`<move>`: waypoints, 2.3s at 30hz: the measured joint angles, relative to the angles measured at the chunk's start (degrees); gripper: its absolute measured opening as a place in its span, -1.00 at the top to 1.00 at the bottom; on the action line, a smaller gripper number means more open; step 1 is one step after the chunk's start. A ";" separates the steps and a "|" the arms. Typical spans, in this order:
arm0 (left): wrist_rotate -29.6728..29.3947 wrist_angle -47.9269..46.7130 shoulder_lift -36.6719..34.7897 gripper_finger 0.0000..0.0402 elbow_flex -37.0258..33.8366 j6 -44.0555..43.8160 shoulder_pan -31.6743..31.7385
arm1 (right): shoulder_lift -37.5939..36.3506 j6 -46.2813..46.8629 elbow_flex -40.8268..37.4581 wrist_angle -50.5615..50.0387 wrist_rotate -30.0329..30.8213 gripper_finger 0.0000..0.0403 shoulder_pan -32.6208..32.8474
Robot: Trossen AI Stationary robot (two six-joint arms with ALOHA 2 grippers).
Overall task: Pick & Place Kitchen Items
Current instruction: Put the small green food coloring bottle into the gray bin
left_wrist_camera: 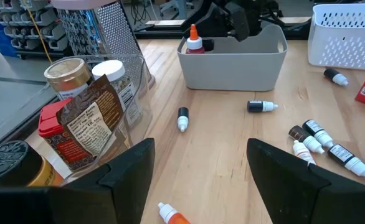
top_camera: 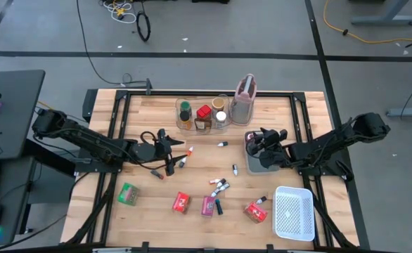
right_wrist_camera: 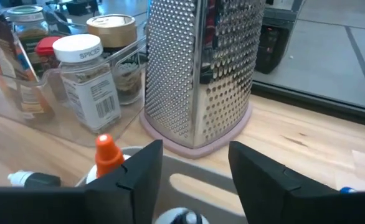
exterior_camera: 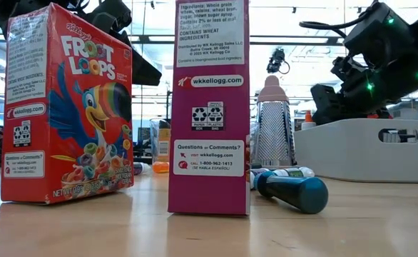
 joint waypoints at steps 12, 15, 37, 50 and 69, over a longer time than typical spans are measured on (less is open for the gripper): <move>0.00 0.00 0.00 -0.32 0.00 0.00 0.00 | 0.00 -22.47 3.48 12.41 -4.87 -0.01 -0.35; 0.00 0.00 0.00 -0.32 0.00 0.00 0.01 | 0.00 -29.24 6.80 14.92 -5.74 -0.01 -0.33; -1.01 -0.69 0.00 -0.32 0.00 -3.94 0.02 | 11.91 -41.60 26.06 15.74 -41.84 -0.01 -1.61; -1.03 -1.49 0.00 -0.32 0.00 -4.33 0.02 | 29.76 -43.50 47.65 -22.98 -53.85 -0.01 -11.70; -0.95 -1.51 0.00 -0.32 0.00 -2.49 0.02 | 36.20 -48.60 51.06 -34.58 -60.94 -0.01 -20.98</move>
